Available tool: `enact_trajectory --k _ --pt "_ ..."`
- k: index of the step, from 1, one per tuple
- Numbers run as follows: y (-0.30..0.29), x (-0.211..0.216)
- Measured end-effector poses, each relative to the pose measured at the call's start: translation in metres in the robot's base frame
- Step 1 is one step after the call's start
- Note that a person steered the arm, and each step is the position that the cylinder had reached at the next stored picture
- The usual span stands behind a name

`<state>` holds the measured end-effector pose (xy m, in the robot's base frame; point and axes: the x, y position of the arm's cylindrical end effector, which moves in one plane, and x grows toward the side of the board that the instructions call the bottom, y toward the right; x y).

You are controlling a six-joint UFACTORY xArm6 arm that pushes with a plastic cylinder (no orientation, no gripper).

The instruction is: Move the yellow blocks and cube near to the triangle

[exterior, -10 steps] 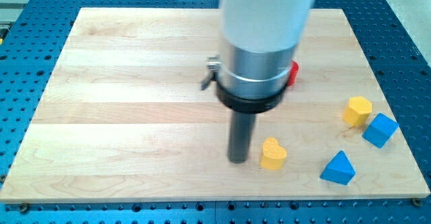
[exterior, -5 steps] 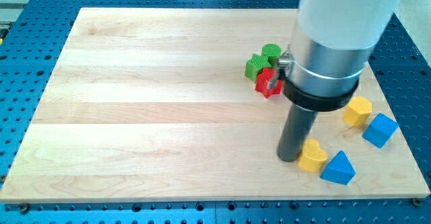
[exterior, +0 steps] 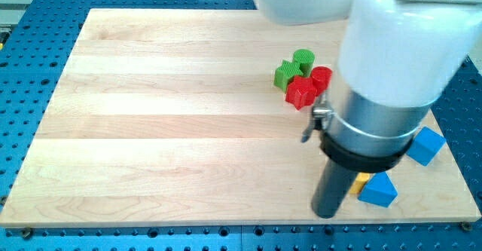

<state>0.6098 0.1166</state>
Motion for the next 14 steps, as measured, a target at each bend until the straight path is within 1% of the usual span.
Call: enact_trajectory --k 1,2,4,5,6,7,8,9,10,11,12,13,14 --pt "0.012 -0.016" --pt "0.011 -0.016" --pt "0.016 -0.082" --pt "0.022 -0.101" --pt "0.026 -0.110" --pt "0.078 -0.179" --pt "0.138 -0.199" --pt "0.203 -0.205" --pt "0.201 -0.190" --pt "0.153 -0.163" --pt "0.130 -0.145" --pt "0.132 -0.133" --pt "0.158 -0.135"
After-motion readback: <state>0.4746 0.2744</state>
